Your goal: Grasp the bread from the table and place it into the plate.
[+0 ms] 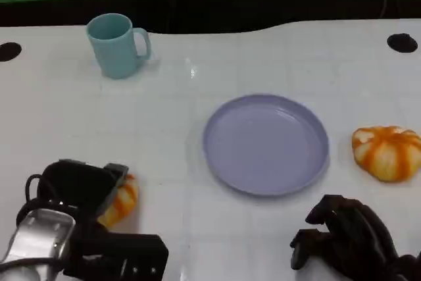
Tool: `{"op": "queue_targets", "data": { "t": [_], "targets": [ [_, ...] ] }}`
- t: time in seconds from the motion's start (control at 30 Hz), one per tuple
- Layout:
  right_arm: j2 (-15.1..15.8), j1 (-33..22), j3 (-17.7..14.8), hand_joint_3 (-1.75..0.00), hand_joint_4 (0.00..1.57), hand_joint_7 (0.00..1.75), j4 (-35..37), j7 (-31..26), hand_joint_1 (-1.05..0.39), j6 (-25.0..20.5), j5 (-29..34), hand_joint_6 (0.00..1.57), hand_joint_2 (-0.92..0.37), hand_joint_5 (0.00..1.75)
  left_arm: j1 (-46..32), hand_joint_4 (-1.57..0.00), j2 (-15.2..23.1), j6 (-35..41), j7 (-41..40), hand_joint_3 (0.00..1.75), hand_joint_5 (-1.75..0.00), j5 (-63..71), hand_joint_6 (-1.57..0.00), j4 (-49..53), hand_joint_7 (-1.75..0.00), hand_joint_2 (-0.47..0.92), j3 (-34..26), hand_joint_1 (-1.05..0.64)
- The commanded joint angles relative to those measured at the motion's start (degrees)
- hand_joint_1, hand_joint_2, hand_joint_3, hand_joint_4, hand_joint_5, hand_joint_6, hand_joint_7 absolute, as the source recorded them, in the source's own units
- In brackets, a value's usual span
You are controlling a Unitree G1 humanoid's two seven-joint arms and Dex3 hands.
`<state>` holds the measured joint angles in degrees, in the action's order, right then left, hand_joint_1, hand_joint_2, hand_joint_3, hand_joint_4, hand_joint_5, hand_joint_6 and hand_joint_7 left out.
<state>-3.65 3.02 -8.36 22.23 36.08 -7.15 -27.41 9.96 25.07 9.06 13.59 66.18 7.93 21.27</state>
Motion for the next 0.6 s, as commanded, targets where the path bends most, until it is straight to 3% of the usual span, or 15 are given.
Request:
{"op": "queue_targets", "data": {
  "t": [0.03,0.1,0.23,0.27,0.33,0.4,0.47,0.5,0.57,0.6],
  "targets": [
    [0.2,-0.4,-0.3,0.0,1.57,0.38,-0.9,-0.3,-1.05,0.2,-0.3,1.57,-0.71,0.74,1.3,-0.43,0.3,-1.9,-4.0,0.03,-0.05,-3.2,-0.34,5.0,-0.01,0.92,0.9,-0.58],
    [0.2,-0.4,-0.3,0.0,1.57,0.38,-0.9,-0.2,-1.04,0.3,-0.3,1.57,-0.71,0.74,1.7,-0.62,0.4,-3.1,-6.1,0.04,-0.15,-4.8,-0.42,7.0,-0.04,0.92,1.1,-0.51],
    [0.3,-0.4,-0.3,0.0,1.57,0.38,-0.9,-0.1,-1.04,0.4,-0.3,1.57,-0.71,0.74,2.3,-0.7,0.8,-3.5,-7.7,0.05,-0.19,-6.1,-0.46,8.5,-0.04,0.92,2.0,-0.49],
    [0.2,-0.4,-0.2,0.0,1.57,0.38,-0.9,-0.2,-1.03,0.4,-0.2,1.57,-0.72,0.74,3.0,-0.78,1.2,-6.0,-8.7,0.1,-0.25,-7.8,-0.54,11.2,-0.07,0.92,2.0,-0.47],
    [0.2,-0.4,-0.1,0.0,1.57,0.38,-0.9,-0.3,-1.04,0.4,-0.1,1.57,-0.72,0.74,4.0,-0.78,1.7,-9.4,-10.3,0.25,-0.84,-10.3,-0.83,14.9,-0.04,0.92,2.2,-0.4],
    [0.1,-0.4,0.1,-0.01,1.57,0.38,-1.0,-0.4,-1.04,0.8,0.2,1.57,-0.72,0.74,5.3,-0.75,1.5,-11.5,-12.8,0.31,-1.11,-11.9,-1.01,19.1,-0.07,0.92,2.4,-0.38],
    [0.0,-0.4,0.3,-0.01,1.57,0.39,-0.9,-0.5,-1.04,1.1,0.4,1.57,-0.73,0.75,6.3,-0.75,1.0,-13.5,-17.1,0.36,-1.24,-13.0,-1.11,22.8,-0.1,0.92,2.4,-0.37],
    [0.0,-0.4,0.3,-0.01,1.57,0.39,-0.9,-0.5,-1.04,1.1,0.4,1.57,-0.73,0.75,6.6,-0.72,0.9,-14.2,-18.7,0.41,-1.38,-13.5,-1.11,24.0,-0.25,0.92,2.5,-0.36],
    [0.1,-0.5,0.4,-0.01,1.57,0.39,-0.9,-0.5,-1.04,1.2,0.4,1.57,-0.73,0.75,7.2,-0.69,0.8,-15.1,-20.4,0.44,-1.47,-14.3,-0.91,25.7,-0.71,0.92,2.8,-0.35],
    [0.1,-0.5,0.4,-0.01,1.57,0.39,-0.9,-0.6,-1.04,1.2,0.4,1.57,-0.73,0.75,7.5,-0.69,0.9,-15.3,-20.9,0.44,-1.48,-14.5,-0.88,26.2,-0.78,0.92,3.1,-0.35]
  ]
}}
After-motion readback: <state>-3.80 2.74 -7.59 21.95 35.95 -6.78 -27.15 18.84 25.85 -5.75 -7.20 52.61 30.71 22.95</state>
